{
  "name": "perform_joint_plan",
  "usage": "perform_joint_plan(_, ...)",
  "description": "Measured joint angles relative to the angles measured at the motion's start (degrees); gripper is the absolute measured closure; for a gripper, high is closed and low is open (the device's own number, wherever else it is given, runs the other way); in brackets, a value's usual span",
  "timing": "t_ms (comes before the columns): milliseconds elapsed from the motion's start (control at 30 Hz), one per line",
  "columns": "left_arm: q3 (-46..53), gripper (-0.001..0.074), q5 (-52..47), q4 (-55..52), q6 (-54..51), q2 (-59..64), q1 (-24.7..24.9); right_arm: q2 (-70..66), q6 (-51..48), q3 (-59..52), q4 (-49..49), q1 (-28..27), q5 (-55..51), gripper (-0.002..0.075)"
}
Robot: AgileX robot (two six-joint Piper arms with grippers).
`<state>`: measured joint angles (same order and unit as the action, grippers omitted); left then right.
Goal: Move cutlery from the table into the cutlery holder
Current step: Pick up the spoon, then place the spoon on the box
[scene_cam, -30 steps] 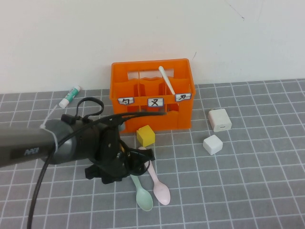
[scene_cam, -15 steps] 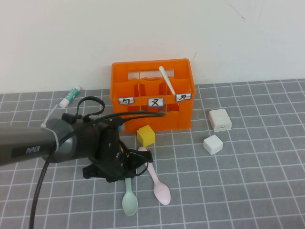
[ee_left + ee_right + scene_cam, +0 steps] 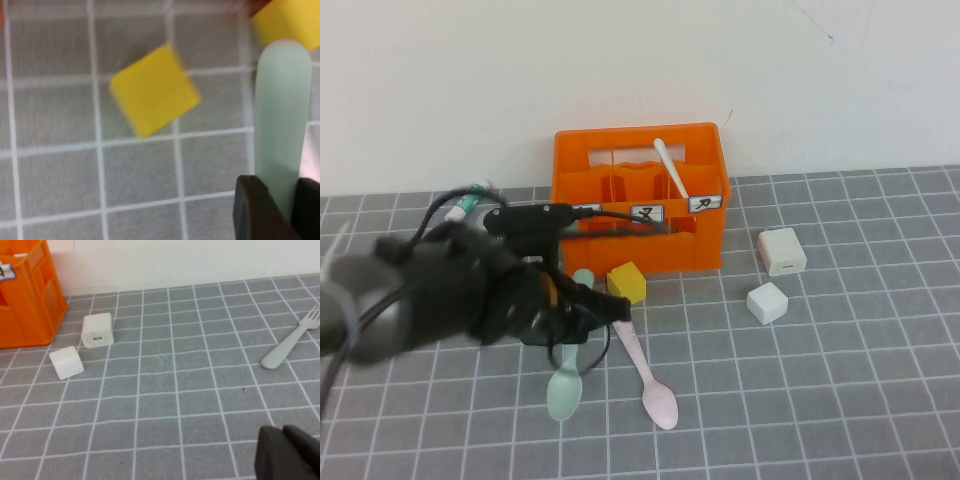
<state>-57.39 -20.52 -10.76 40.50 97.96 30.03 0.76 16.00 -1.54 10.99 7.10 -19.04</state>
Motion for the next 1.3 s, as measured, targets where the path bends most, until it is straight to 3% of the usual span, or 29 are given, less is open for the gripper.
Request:
perform_joint_plan(300, 18.4, 0.0610, 28.4, -11.9, -1.4, -13.1, 1.5, 0.0, 0.0, 0.0, 0.0, 0.0, 0.0, 0.0729)
perform_joint_plan(500, 26.4, 0.0610, 52.2, -13.3, -17.0, -19.1, -0.3, 0.0, 0.0, 0.0, 0.0, 0.0, 0.0, 0.0729)
perform_joint_plan(633, 27.8, 0.0610, 62.7, -9.3, -22.5, -20.0, -3.7, 0.0, 0.0, 0.0, 0.0, 0.0, 0.0, 0.0729)
perform_joint_plan(900, 27.8, 0.0610, 79.0, 3.4, -23.6, -17.0, -11.9, 0.0, 0.0, 0.0, 0.0, 0.0, 0.0, 0.0729)
perform_joint_plan(1300, 15.1, 0.0610, 85.0, 4.5, -20.8, -1.9, -12.8, 0.0, 0.0, 0.0, 0.0, 0.0, 0.0, 0.0729)
